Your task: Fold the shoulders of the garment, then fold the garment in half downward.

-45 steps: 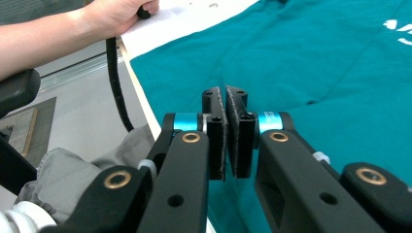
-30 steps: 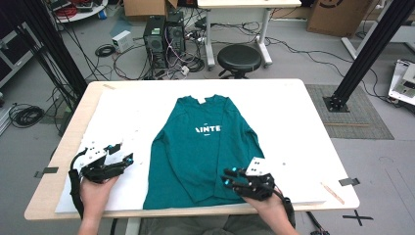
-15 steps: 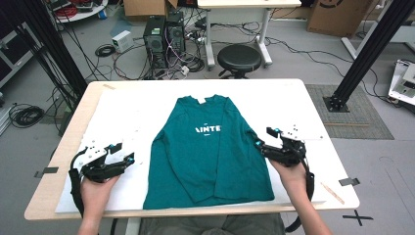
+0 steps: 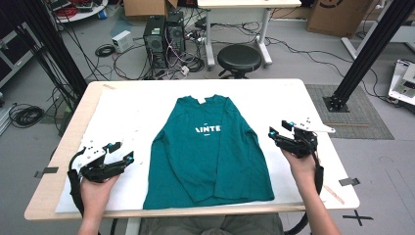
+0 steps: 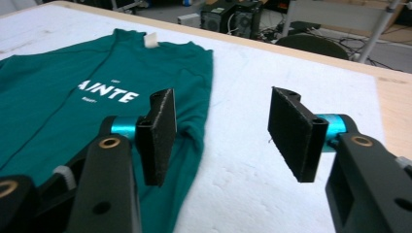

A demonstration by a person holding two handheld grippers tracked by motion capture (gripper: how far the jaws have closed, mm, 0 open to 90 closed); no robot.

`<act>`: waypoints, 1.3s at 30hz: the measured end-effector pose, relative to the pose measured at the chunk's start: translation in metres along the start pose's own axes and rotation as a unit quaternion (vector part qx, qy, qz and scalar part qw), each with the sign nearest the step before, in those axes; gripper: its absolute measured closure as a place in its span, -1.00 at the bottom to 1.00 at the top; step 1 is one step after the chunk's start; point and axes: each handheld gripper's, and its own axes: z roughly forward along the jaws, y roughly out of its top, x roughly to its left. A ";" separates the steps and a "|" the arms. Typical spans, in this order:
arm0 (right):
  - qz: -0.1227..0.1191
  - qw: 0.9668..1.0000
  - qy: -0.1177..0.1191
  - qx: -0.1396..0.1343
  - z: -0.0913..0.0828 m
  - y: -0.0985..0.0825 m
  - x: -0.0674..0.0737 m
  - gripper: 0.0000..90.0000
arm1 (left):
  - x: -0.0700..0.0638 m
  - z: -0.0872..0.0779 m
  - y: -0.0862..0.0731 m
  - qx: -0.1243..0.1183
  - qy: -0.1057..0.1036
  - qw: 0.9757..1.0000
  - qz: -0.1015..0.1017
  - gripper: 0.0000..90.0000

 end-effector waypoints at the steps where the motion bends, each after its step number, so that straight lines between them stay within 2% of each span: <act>1: 0.000 1.000 0.000 0.000 0.000 0.000 0.000 -0.04 | 0.000 0.000 0.000 0.000 0.001 1.000 -0.001 -0.21; 2: -0.005 1.000 -0.002 -0.003 0.000 -0.001 -0.002 -0.04 | 0.000 0.000 0.001 0.000 0.003 1.000 0.000 -0.21; 6: 0.002 1.000 -0.011 -0.003 -0.003 -0.003 -0.008 -0.04 | -0.004 0.002 0.006 0.001 0.009 1.000 -0.007 -0.21; 9: 0.004 1.000 -0.015 -0.004 -0.003 -0.003 -0.011 -0.04 | -0.009 0.007 0.013 0.002 0.011 1.000 -0.002 -0.21; 13: 0.003 1.000 -0.016 -0.001 0.000 -0.003 -0.014 -0.04 | -0.013 0.018 0.023 0.008 0.007 1.000 -0.005 -0.21; 14: 0.009 1.000 -0.018 0.001 0.001 -0.003 -0.013 -0.04 | -0.014 0.021 0.026 0.013 0.005 1.000 -0.006 -0.21; 18: 0.005 1.000 -0.017 0.003 0.005 -0.002 -0.016 -0.03 | -0.018 0.036 0.034 0.033 -0.015 0.999 -0.014 -0.21; 21: -0.001 1.000 -0.015 0.007 0.006 -0.002 -0.015 -0.02 | -0.019 0.049 0.041 0.043 -0.014 0.999 -0.012 -0.21; 24: -0.003 1.000 -0.014 0.010 0.011 0.000 -0.013 -0.02 | -0.018 0.060 0.050 0.040 -0.009 0.999 -0.014 -0.21; 27: -0.006 1.000 -0.016 0.006 0.017 0.005 -0.014 -0.03 | -0.016 0.069 0.058 0.020 -0.006 1.000 -0.010 -0.21; 30: -0.006 1.000 -0.016 0.009 0.026 0.011 -0.017 -0.03 | -0.012 0.077 0.065 0.016 -0.004 1.000 -0.003 -0.21; 33: -0.007 1.000 -0.015 0.010 0.034 0.016 -0.019 -0.03 | -0.010 0.082 0.069 0.010 -0.013 1.000 -0.017 -0.21; 37: -0.009 1.000 -0.009 0.011 0.042 0.022 -0.016 -0.06 | -0.009 0.091 0.075 0.010 -0.025 1.000 -0.011 -0.21; 39: -0.010 1.000 0.000 0.013 0.049 0.026 -0.015 -0.07 | -0.008 0.098 0.079 0.015 -0.026 0.999 -0.017 -0.21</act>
